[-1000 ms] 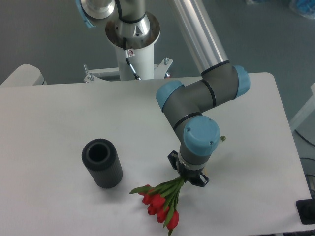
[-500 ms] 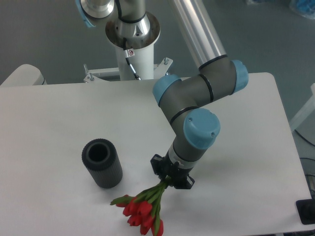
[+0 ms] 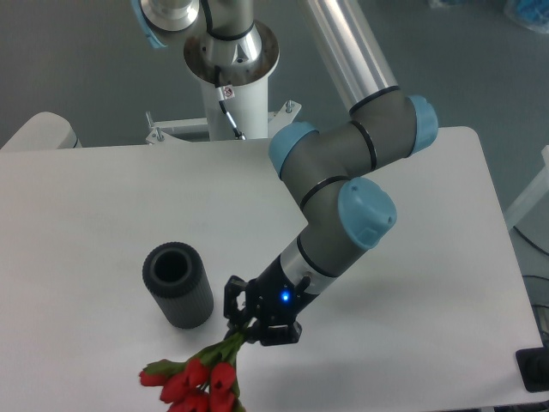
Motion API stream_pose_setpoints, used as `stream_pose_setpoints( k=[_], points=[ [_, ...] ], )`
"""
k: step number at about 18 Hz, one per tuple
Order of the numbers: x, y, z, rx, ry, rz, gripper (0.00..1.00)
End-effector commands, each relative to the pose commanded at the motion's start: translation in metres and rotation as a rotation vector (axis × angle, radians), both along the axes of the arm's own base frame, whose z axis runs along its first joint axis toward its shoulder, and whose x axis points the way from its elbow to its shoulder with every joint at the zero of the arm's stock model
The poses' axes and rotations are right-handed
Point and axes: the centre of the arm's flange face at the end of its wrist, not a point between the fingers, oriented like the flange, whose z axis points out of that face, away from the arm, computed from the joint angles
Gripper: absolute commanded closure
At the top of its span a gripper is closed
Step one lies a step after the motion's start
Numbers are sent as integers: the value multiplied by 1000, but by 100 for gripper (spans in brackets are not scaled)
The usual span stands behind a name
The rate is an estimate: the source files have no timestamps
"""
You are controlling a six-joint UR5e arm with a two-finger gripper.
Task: Insert the flowers into the vase
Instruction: 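Raise the tulips above the black vase, aligning stems with its opening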
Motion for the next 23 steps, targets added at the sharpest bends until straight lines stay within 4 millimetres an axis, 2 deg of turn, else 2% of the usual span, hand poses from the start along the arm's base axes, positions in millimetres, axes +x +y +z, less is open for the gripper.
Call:
stream_pose_setpoints(
  k=[3,5,10,13,18,23],
  points=[
    [-1,4,24,121,-21,-6,90],
    [-8,-2,41,188,-29,1,90],
    [-3,-12,84,304,-63,-11,89],
    [3,-14,98,392,-121,-39,89],
    [16,-20,95,439,-169,-56,89],
    [23,-45,89,455,-173,-41,88]
  ],
)
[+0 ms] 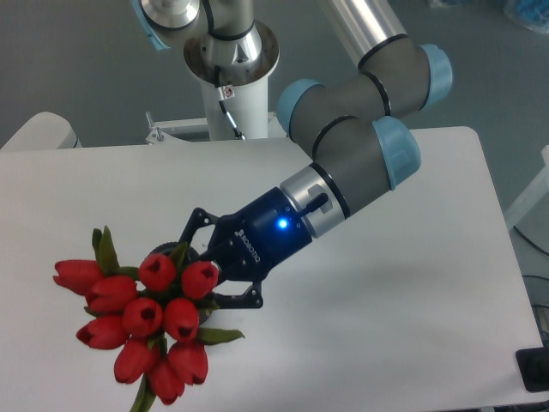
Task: Insert the flowers into the vase
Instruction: 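Raise the tulips above the black vase, aligning stems with its opening, then lower the tulip stems down into the black vase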
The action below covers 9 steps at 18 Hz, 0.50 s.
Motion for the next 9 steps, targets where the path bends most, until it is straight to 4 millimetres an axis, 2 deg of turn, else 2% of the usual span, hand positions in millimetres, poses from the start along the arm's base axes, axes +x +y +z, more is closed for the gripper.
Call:
stream_pose_setpoints(
  k=[4,7,9],
  points=[
    [15,-14,-10,32,34,-10,88],
    [27,-22,-39,50,48,-27,88],
    [32,-28,-36,60,50,-25,88]
  ],
)
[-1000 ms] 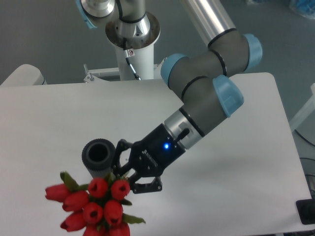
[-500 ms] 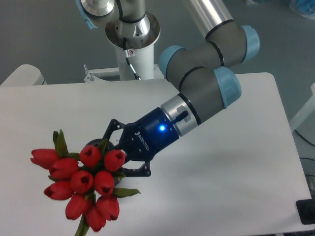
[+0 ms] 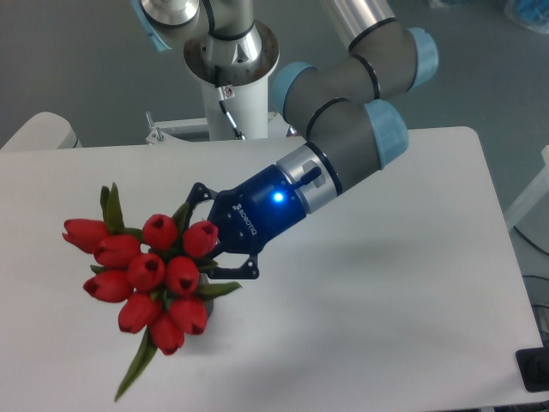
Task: Insert the flowers into the vase
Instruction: 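Lower the tulip stems down into the black vase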
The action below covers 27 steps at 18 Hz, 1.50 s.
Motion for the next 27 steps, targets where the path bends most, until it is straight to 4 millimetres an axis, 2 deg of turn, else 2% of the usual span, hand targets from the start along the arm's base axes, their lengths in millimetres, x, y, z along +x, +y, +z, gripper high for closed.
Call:
stream_pose_setpoints(
  k=[5,14,23,27],
  points=[
    [5,-1,-5,-6,-9,-3,87],
    [22,10,-3,5,2,-36,87],
    [22,16,-17,32,52,-48,87],
    [27,10,-34,30,55,-50,85]
  ],
)
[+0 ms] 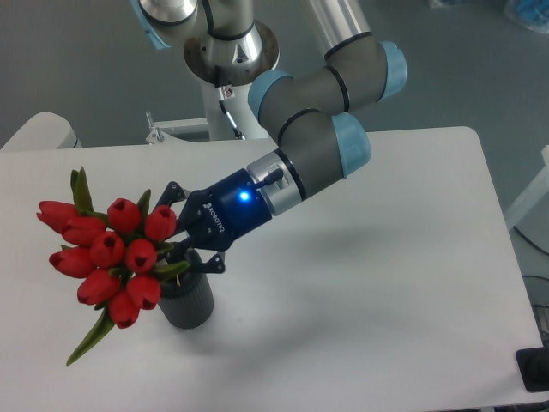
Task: Insert the flowers into the vase
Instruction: 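Lower the tulip stems down into the black vase, then open the gripper to release the tulips in the vase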
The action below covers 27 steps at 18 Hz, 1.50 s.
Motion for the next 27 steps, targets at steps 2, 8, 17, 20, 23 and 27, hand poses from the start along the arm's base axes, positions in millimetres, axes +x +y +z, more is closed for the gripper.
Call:
stream_pose_setpoints(
  k=[2,8,17,20,23,27],
  points=[
    [4,-4,-11,0,1,-2,85],
    [15,-7,-38,19,38,-24,85],
    [21,-14,-66,39,67,-36,82],
    [20,-14,-75,47,77,-40,81],
    [21,-17,-81,53,85,-41,80],
    [20,-19,-87,59,93,-40,75]
  ],
)
